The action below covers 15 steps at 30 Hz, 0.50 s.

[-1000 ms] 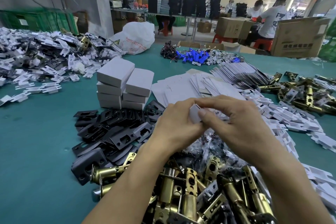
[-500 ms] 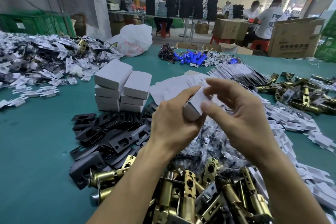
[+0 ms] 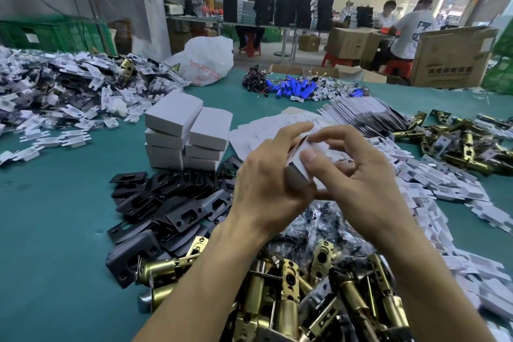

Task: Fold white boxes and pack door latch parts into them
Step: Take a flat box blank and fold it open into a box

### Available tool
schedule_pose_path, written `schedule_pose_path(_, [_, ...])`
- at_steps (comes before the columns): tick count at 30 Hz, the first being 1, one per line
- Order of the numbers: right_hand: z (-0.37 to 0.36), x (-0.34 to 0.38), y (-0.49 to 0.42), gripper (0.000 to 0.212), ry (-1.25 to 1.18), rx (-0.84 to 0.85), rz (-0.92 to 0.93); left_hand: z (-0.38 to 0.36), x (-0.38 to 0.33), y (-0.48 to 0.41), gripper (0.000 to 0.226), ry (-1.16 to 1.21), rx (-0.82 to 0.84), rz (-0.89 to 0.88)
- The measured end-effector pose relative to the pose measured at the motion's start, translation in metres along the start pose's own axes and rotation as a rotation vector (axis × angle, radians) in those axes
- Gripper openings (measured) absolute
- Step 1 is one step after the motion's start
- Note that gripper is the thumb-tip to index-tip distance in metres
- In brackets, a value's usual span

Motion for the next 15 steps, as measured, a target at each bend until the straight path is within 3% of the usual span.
schedule_pose_path(4, [-0.019,-0.013,0.007,0.055,-0.36,0.149,-0.265,0.008,-0.022,0.002,0.065,-0.179,-0.118,-0.176])
schedule_pose_path(7, [-0.027,-0.011,0.009,0.058,-0.43,0.221,-0.259,0.007,-0.024,0.003,0.066,-0.191,-0.121,-0.216])
schedule_pose_path(15, [-0.021,-0.012,0.006,0.05,-0.454,0.136,-0.226,0.001,-0.022,0.001,0.067,-0.062,0.022,-0.189])
Point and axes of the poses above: each hand's wrist, its own y-axis away from the middle knuckle, its own z-axis out of the back of the hand, x = y × z, the point moved 8 cm from there along -y, towards the middle knuckle, and after that the axes turned 3 degrees about z, right-handed, at the moved point
